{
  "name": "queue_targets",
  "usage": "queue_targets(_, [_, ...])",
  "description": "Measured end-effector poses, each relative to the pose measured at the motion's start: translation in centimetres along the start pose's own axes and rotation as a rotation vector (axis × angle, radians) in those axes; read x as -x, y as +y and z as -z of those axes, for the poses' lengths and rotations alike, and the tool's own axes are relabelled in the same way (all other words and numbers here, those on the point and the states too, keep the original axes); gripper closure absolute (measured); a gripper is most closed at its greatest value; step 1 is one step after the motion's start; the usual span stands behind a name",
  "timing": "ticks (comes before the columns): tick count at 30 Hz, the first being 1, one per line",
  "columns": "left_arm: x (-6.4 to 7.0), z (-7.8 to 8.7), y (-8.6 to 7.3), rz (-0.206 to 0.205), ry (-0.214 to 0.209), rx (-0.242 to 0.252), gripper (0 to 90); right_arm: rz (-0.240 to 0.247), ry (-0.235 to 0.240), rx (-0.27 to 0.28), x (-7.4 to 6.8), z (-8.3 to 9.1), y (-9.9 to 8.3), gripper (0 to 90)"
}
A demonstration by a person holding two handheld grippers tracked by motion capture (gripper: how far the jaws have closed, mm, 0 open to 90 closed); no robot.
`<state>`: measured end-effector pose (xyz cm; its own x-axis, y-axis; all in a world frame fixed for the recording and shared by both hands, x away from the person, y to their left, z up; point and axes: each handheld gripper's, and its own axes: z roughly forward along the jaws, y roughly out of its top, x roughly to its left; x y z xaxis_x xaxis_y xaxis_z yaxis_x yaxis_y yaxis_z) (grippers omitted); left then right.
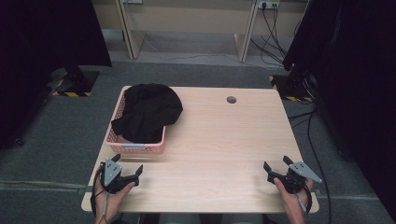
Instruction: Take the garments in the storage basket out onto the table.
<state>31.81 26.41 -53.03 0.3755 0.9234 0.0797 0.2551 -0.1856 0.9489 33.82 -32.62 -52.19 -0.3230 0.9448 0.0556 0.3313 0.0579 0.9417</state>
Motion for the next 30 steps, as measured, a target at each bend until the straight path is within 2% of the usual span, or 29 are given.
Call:
queue_targets(7, [0.2,0.1,0.1,0.005,-0.012,0.015,2.0,0.017,0.0,0.006,-0.2,0.1,0.0,9.6])
queue_targets(13, [1.0,-0.1,2.1,-0.051,-0.029,0.038,3.2,0.025,0.002,-0.005,-0.3,0.0,0.0,9.4])
queue_targets(15, [1.0,-0.3,2.4,-0.053,-0.029,0.041,3.4,0.02,0.001,-0.003,-0.2,0.0,0.0,9.3])
queue_targets(19, [0.9,-1.2,4.2,-0.088,-0.023,0.052,4.0,0.025,0.002,-0.004,-0.3,0.0,0.0,9.2])
queue_targets(23, [0.7,-2.7,6.1,-0.13,-0.022,0.042,4.3,0.039,0.002,-0.007,-0.4,-0.1,0.0,9.2])
queue_targets(27, [0.5,-4.0,7.6,-0.15,-0.027,0.039,4.6,0.038,0.003,-0.004,-0.4,0.0,0.0,9.1])
queue_targets(30, [0.0,-5.5,8.8,-0.167,-0.035,0.004,5.0,0.038,0.005,-0.006,-0.4,-0.1,0.0,9.1])
